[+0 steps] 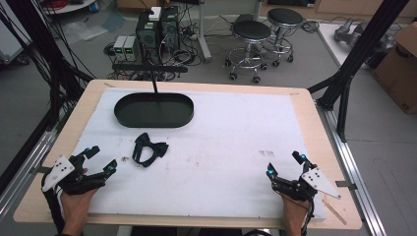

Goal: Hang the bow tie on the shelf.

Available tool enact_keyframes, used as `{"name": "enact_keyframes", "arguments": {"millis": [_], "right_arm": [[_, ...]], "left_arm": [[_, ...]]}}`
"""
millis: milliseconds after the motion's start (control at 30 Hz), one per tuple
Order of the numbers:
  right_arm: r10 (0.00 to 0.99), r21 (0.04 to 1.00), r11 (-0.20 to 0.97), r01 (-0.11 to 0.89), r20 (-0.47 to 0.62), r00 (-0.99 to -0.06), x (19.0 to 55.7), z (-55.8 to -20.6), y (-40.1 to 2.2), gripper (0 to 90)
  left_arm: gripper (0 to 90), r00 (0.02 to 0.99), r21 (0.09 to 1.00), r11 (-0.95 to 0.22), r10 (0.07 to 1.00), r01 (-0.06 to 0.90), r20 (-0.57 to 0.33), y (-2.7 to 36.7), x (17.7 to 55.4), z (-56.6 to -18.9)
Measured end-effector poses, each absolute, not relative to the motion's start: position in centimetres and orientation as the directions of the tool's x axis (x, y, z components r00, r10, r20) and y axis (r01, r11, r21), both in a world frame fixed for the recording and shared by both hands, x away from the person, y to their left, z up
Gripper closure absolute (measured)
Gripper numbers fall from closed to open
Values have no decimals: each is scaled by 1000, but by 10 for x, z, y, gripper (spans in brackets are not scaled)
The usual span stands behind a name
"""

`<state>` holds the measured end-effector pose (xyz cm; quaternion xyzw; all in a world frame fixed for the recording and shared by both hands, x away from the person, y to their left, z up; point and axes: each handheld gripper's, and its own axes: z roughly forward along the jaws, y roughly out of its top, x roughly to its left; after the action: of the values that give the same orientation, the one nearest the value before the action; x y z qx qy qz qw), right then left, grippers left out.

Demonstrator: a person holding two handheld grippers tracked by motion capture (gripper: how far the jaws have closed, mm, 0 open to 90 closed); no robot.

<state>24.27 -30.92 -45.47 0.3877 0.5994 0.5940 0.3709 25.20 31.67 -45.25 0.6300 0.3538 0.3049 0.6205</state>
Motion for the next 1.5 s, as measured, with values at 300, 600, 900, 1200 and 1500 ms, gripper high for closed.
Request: {"name": "enact_keyframes", "arguments": {"millis": [300, 600, 900, 1200, 1500], "right_arm": [[905, 1000, -6, 23, 15, -425, 243, -455, -309, 27], [905, 1000, -5, 25, 15, -424, 243, -455, -309, 27], [906, 1000, -3, 25, 14, -424, 243, -455, -309, 27], [905, 1000, -4, 26, 15, -424, 243, -455, -309, 27], [906, 1000, -2, 25, 13, -424, 243, -455, -309, 27]], "left_arm": [[151, 565, 992, 18, 821, 122, -84, 319, 261, -448], [151, 601, 987, -5, 793, 160, -94, 315, 276, -424], [152, 614, 978, -74, 787, 193, -62, 305, 290, -399], [161, 620, 941, -81, 770, 329, -150, 289, 308, -381], [171, 639, 916, -151, 758, 370, -133, 271, 326, -371]]}}
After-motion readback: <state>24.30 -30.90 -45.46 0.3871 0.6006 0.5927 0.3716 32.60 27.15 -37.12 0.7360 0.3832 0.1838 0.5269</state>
